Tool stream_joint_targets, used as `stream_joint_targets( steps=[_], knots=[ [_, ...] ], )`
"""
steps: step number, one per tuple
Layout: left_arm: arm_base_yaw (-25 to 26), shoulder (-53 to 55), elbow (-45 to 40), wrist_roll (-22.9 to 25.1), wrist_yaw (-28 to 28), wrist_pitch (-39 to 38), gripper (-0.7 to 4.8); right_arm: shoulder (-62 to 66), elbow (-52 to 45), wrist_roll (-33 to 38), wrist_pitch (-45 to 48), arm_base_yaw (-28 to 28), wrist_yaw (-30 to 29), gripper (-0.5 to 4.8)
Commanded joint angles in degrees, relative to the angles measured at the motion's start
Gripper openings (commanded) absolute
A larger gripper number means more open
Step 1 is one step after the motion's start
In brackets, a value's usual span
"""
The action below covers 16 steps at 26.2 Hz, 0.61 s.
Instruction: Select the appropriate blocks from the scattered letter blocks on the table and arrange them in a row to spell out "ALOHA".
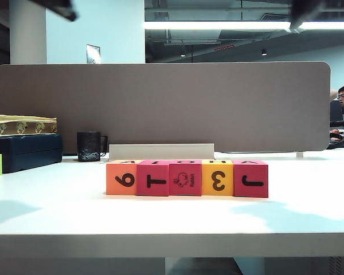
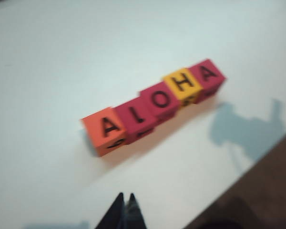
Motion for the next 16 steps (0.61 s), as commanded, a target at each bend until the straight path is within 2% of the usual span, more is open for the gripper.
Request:
stream_joint_targets(
  steps=[1,7,8,10,11,14,16],
  knots=[
    [0.1,-8.2,-7.1,-2.8,-7.1,4.5,-0.06,-3.1,-4.9,-0.7,3.4,-3.3,-0.1,-0.05],
    [0.1,-24.3,-19.6,-5.3,-13.5,7.4,-0.06,-9.4,-17.4,-1.2,14.1,-9.0,-2.9,-0.05],
    [0.1,-28.1,-22.1,-5.0,-17.2,7.8,-0.06,-10.7,-20.9,-1.2,17.8,-10.3,-3.0,-0.05],
    [0.1,-31.4,-24.0,-2.1,-21.7,8.3,-0.06,-11.3,-24.2,-1.2,21.4,-11.4,-3.0,-0.05],
    [0.1,-32.3,-24.7,0.9,-23.1,9.0,-0.06,-11.3,-25.7,-1.2,23.2,-11.8,-3.0,-0.05],
    [0.1,-32.9,-25.3,7.8,-24.7,10.4,-0.06,-10.6,-28.4,-1.1,25.9,-12.5,-2.9,-0.05],
    [0.1,-32.8,-25.3,10.5,-24.9,10.2,-0.06,-10.3,-29.2,-0.9,26.3,-12.4,-3.1,-0.05]
  ],
)
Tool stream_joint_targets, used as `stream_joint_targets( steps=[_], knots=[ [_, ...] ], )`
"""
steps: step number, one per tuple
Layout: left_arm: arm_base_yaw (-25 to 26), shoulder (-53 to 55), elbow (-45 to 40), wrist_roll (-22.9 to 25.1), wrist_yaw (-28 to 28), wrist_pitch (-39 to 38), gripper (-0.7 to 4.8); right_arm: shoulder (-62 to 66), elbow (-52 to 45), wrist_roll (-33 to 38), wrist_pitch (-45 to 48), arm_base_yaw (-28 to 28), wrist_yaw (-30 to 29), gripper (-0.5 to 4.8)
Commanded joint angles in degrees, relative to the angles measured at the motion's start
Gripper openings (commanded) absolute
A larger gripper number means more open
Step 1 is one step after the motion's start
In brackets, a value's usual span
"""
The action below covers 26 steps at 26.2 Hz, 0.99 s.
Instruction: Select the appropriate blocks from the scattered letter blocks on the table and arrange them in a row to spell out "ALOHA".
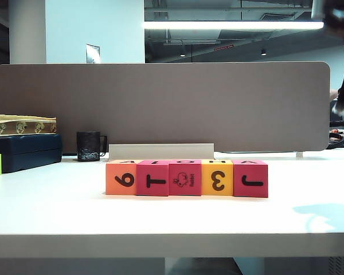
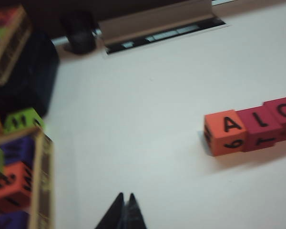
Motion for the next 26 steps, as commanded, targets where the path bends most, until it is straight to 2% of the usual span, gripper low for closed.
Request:
stream_joint_targets(
  steps=[1,5,18,22,24,25,26],
  knots=[
    [0.1,0.1,0.1,5.6,-0.6,0.7,-0.06,0.5,-1.0,1.2,2.1,0.2,-1.4,-0.05],
    [0.1,0.1,0.1,0.2,-0.6,-1.7,-0.05,0.5,-1.0,1.2,0.3,0.2,-1.4,-0.05],
    [0.1,0.1,0.1,0.2,-0.6,-1.8,-0.05,0.5,-1.0,1.2,0.5,0.2,-1.2,-0.05],
    [0.2,-0.2,0.0,3.0,-1.8,-1.7,-0.05,0.5,-1.0,1.2,0.5,0.2,-1.2,-0.05],
    [1.6,-1.1,-0.3,3.8,-1.0,-1.3,-0.05,0.5,-1.0,1.2,0.5,0.2,-1.2,-0.05],
    [5.0,-2.4,-2.3,4.7,1.3,2.8,-0.05,0.5,-1.0,1.2,0.5,0.2,-1.2,-0.05],
    [9.9,-4.1,-6.1,3.2,4.2,10.3,-0.05,0.5,-1.0,1.2,0.5,0.2,-1.2,-0.05]
  ],
)
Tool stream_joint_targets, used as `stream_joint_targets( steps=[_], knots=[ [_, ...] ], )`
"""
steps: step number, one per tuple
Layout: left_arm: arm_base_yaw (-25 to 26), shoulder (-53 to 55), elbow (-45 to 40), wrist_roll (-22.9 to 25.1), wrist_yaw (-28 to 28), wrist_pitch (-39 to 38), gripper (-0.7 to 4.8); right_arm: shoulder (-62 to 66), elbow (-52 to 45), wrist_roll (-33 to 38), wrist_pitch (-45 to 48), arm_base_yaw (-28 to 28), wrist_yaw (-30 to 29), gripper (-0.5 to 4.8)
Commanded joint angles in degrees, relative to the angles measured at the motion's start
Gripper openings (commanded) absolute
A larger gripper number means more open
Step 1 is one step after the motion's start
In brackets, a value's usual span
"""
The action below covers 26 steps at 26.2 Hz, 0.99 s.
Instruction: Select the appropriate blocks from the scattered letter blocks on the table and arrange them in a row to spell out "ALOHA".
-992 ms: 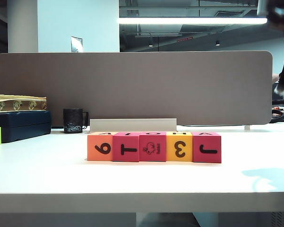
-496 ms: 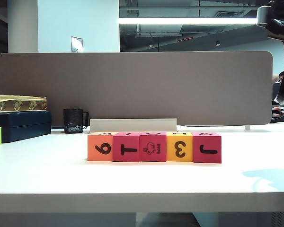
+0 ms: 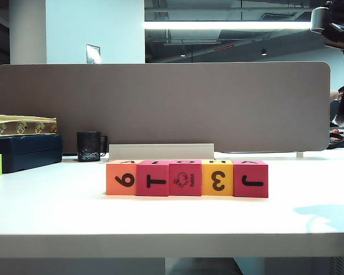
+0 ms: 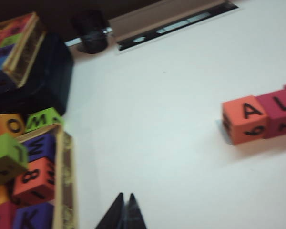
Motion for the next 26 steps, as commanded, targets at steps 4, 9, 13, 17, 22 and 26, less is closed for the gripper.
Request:
stream_joint_targets(
  steps=[4,9,13,17,22,26],
  knots=[
    [23.4,-9.7,-22.9,-11.4,16.7,33.2,-0.05,-0.1,0.2,0.2,0.6,0.0,0.1,-0.05],
    [27.6,-16.0,-32.4,-16.1,16.5,34.2,-0.05,-0.1,0.2,0.2,0.6,0.0,0.0,-0.05],
    [27.9,-19.8,-35.0,-16.8,16.1,30.2,-0.05,-0.1,0.2,0.2,0.6,0.0,0.0,-0.05],
    [27.9,-22.7,-35.0,-14.6,16.0,28.0,-0.05,-0.1,0.3,0.2,0.7,0.0,0.1,-0.05],
    [27.8,-22.7,-35.0,-13.7,16.3,24.7,-0.05,-0.1,0.3,0.2,0.6,0.0,0.0,-0.05],
    [27.8,-22.7,-35.0,-11.4,16.7,20.3,-0.05,-0.1,0.3,0.2,0.6,0.0,0.0,-0.05]
  ],
)
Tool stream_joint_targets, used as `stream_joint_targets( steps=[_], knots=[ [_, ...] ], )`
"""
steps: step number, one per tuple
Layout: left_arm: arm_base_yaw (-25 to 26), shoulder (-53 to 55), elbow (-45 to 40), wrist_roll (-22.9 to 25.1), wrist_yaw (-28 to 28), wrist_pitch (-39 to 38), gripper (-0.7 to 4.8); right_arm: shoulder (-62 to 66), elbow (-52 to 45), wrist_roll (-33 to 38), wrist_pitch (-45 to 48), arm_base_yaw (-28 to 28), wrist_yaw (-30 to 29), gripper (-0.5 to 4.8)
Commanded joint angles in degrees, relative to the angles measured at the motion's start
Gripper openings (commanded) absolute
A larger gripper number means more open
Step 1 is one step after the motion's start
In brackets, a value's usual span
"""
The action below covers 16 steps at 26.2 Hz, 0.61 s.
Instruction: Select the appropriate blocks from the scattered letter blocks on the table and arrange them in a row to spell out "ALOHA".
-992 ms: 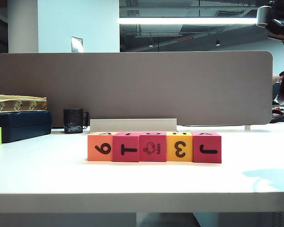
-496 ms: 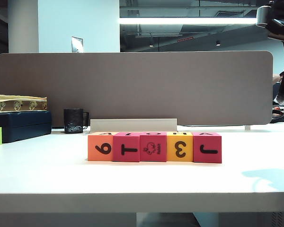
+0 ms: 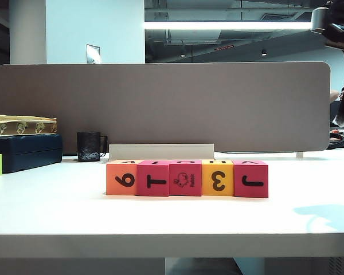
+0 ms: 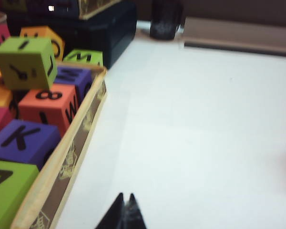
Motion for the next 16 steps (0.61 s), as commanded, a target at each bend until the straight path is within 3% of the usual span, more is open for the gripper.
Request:
stream_joint_targets(
  steps=[1,6,16],
  knots=[
    [-0.1,0.0,0.2,2.9,0.9,-2.0,-0.05,-0.1,0.3,0.2,0.6,0.0,0.1,-0.05],
    [-0.1,0.0,0.2,7.1,3.1,-2.1,-0.05,-0.1,0.3,0.2,0.7,0.0,0.1,-0.05],
    [-0.1,0.0,0.2,6.8,3.2,-1.4,-0.05,-0.1,0.3,0.2,0.6,0.0,0.1,-0.05]
  ],
)
